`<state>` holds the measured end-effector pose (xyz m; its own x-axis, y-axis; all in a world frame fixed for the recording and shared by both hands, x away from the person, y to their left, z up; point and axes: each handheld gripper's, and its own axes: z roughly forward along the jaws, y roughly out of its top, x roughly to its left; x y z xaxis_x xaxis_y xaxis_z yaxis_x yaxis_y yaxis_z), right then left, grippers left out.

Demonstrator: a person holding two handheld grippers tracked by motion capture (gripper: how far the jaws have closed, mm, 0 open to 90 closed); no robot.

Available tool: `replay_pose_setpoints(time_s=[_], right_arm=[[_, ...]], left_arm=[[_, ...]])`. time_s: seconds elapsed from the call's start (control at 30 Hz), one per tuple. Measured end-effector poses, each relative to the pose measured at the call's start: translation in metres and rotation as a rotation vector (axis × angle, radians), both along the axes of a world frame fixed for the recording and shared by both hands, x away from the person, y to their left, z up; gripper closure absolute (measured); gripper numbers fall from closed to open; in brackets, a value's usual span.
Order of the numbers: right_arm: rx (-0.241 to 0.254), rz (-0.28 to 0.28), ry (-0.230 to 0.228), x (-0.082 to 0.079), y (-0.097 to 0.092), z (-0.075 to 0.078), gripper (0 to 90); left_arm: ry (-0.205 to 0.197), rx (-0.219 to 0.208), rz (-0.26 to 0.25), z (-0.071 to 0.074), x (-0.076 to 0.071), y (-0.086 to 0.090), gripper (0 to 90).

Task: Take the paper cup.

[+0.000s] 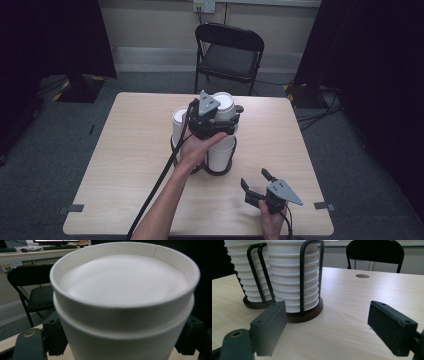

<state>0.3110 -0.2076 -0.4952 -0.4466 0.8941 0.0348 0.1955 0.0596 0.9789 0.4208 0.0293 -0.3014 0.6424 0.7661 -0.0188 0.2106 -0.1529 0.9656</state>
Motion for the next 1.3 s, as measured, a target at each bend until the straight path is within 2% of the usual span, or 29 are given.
replay_pose_setpoints(time_s=[0.13, 0.47, 0.57, 0.7, 0.9, 0.93, 0.97, 1.2, 1.3], right_arm=[[0.0, -0.001, 0.0, 0.0, 0.0, 0.0, 14.8], [0.0, 0.0, 0.001, 0.0, 0.0, 0.0, 14.8], [0.001, -0.001, 0.0, 0.0, 0.0, 0.0, 14.8], [0.0, -0.001, 0.0, 0.0, 0.0, 0.0, 14.8], [0.001, -0.001, 0.0, 0.0, 0.0, 0.0, 14.8], [0.001, -0.001, 0.0, 0.0, 0.0, 0.0, 14.8], [0.001, -0.001, -0.001, 0.0, 0.0, 0.0, 14.8], [0.001, -0.003, 0.0, 0.0, 0.0, 0.0, 14.8], [-0.001, -0.004, 0.0, 0.0, 0.0, 0.0, 14.9]], left_arm=[[-0.012, -0.015, -0.006, 0.003, -0.002, 0.002, 18.3], [-0.043, -0.086, 0.002, 0.013, -0.008, 0.013, 18.4], [-0.039, -0.093, 0.001, 0.015, -0.009, 0.016, 18.4], [-0.039, -0.123, -0.009, 0.019, -0.011, 0.02, 18.4], [-0.047, -0.137, -0.013, 0.026, -0.016, 0.027, 18.4], [-0.047, -0.137, -0.013, 0.026, -0.016, 0.027, 18.4], [-0.048, -0.154, -0.02, 0.027, -0.019, 0.03, 18.4], [-0.053, -0.16, -0.022, 0.026, -0.028, 0.036, 18.4], [-0.047, -0.179, -0.03, 0.024, -0.034, 0.039, 18.4]])
